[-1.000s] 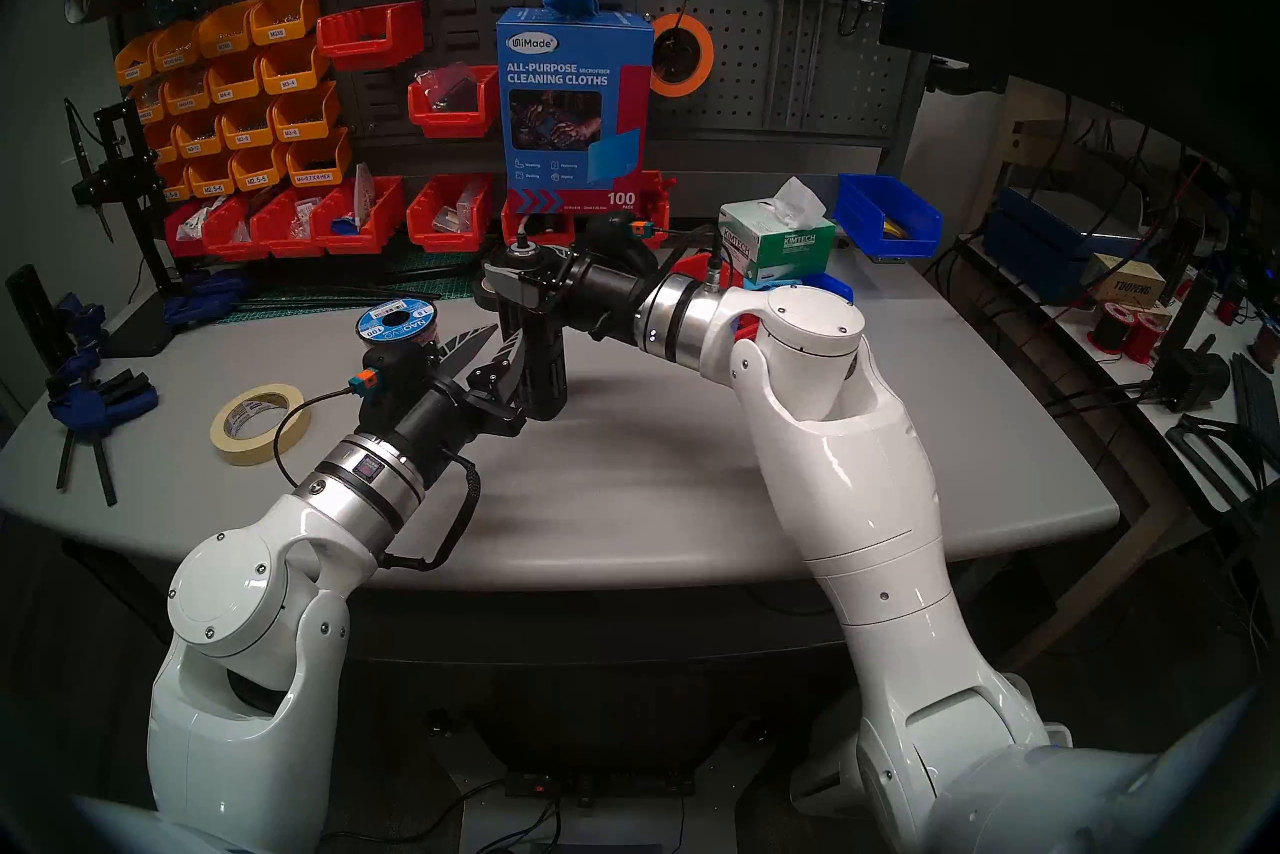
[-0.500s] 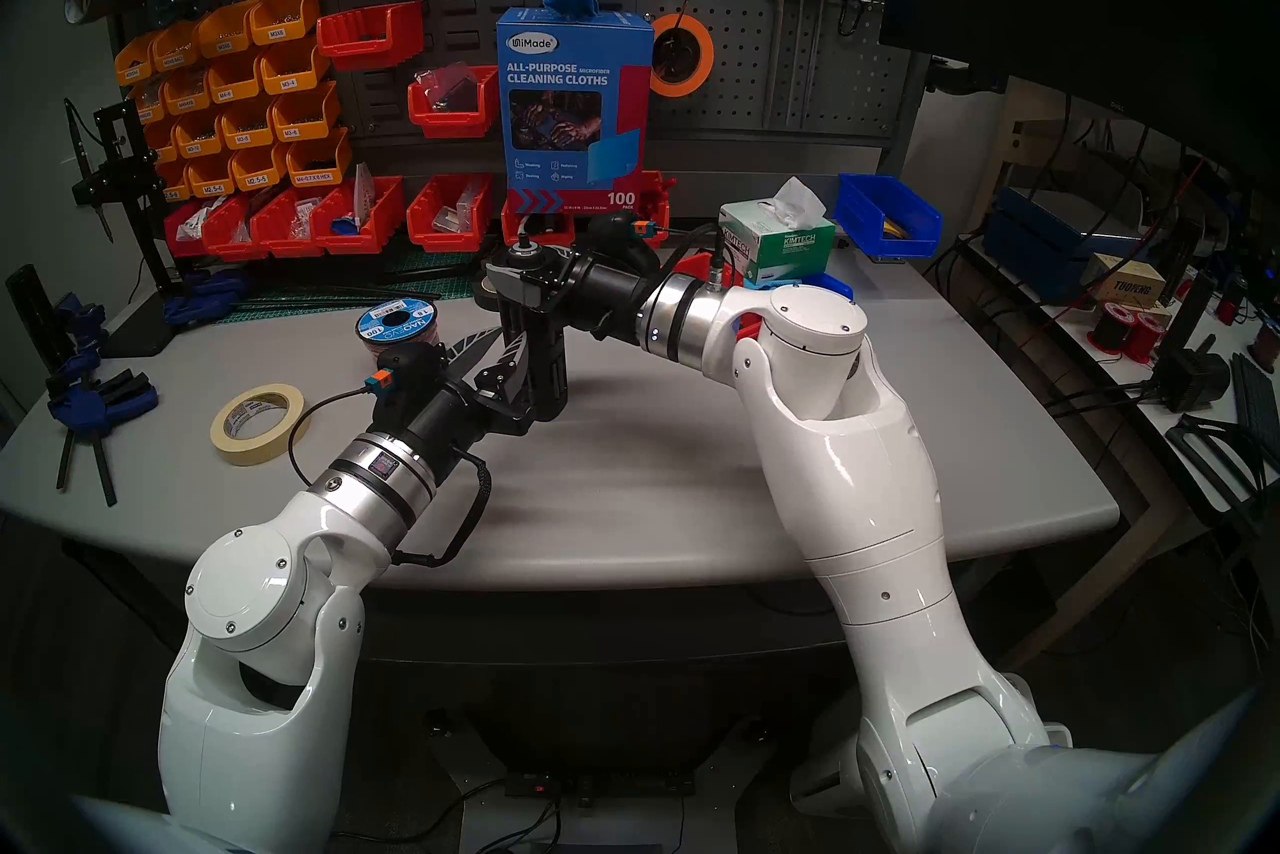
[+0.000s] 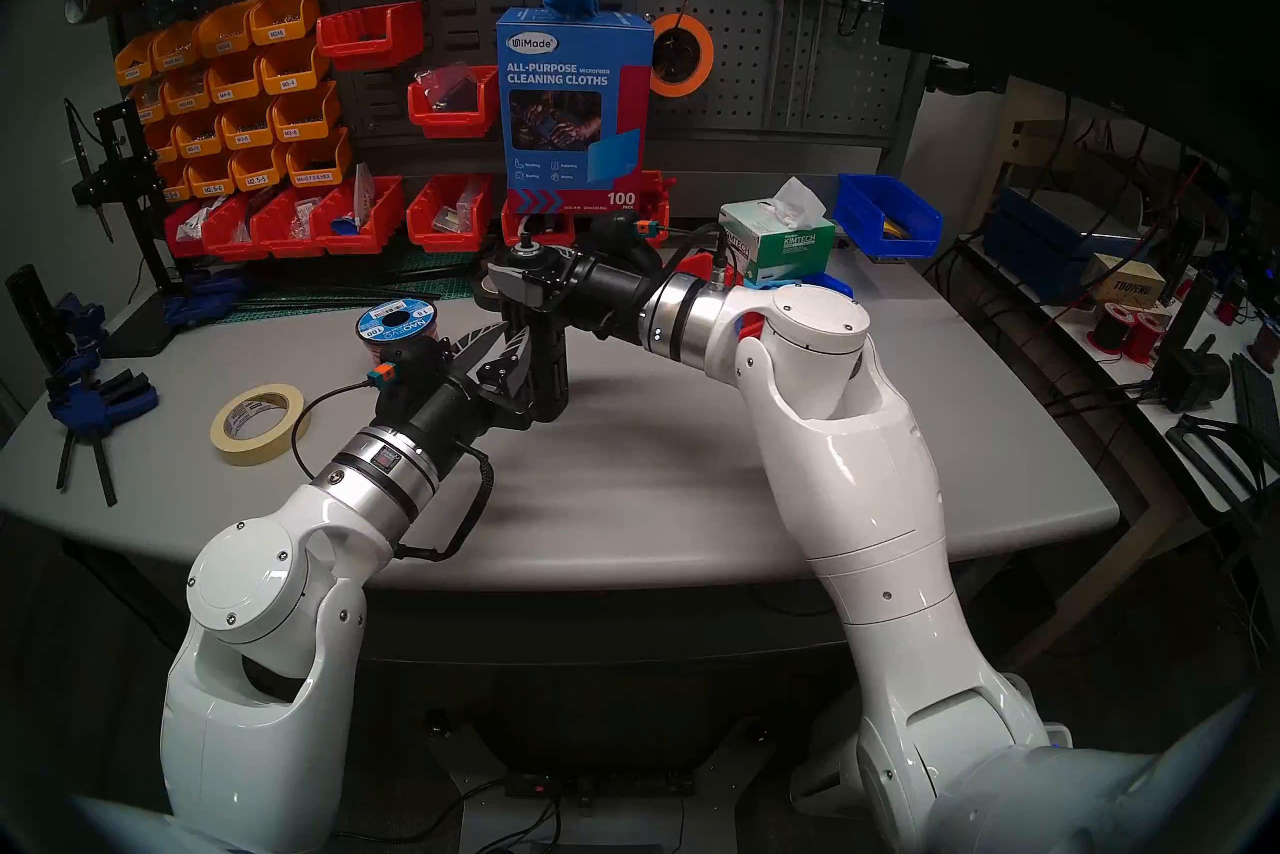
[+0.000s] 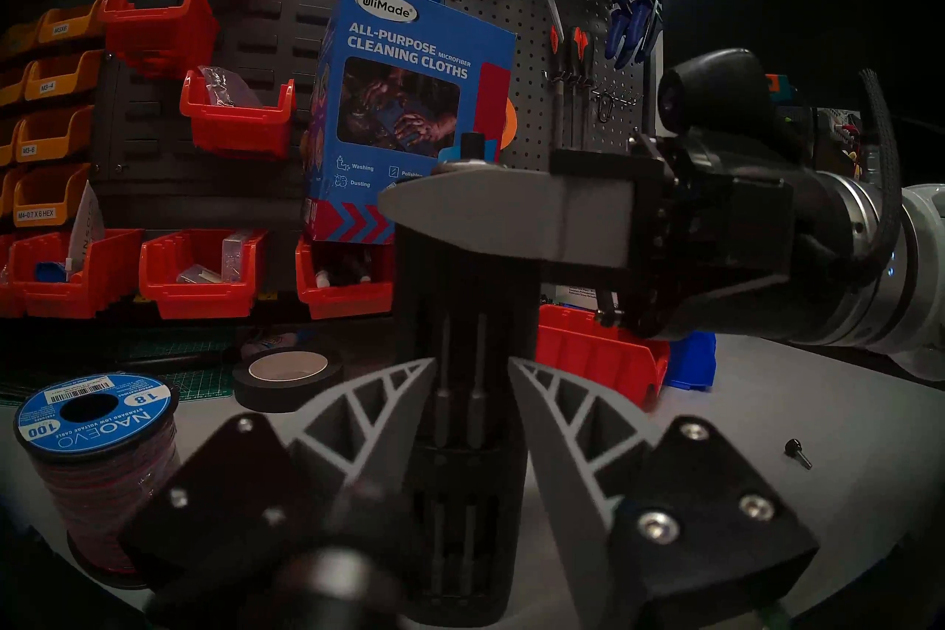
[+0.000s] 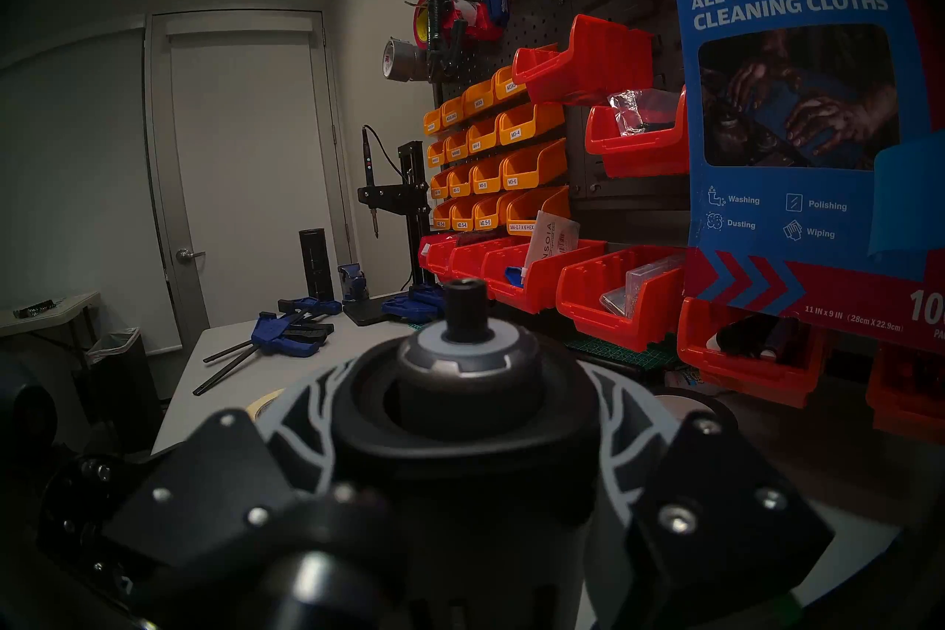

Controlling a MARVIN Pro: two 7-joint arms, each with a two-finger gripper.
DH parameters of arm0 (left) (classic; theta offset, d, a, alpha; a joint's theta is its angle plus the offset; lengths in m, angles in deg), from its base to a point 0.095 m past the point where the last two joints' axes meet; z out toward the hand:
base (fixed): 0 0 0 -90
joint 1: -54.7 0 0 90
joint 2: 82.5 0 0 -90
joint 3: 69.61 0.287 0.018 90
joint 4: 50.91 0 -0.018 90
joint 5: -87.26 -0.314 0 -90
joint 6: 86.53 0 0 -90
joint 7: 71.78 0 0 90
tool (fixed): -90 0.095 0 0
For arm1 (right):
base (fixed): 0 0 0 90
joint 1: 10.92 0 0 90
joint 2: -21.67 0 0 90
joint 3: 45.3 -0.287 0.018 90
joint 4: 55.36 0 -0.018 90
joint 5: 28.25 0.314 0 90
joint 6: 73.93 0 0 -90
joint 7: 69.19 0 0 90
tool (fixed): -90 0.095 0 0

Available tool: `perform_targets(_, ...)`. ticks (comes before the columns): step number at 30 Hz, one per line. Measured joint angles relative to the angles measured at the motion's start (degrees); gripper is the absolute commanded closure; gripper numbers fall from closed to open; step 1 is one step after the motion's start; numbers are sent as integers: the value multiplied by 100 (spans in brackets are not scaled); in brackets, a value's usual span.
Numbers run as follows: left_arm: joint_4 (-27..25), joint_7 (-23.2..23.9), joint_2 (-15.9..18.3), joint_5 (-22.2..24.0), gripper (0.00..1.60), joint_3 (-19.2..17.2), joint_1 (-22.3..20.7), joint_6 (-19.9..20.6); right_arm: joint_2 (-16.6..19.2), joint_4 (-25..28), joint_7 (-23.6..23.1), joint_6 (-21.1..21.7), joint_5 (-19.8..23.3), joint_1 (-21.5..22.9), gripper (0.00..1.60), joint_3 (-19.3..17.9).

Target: Pick a screwdriver bit and insert it into the screwdriver

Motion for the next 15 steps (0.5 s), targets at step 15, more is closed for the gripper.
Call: perform_targets(15, 96, -61, -20, 6, 80, -32, -86, 12, -6, -11, -24, 9, 4, 1, 160, -14)
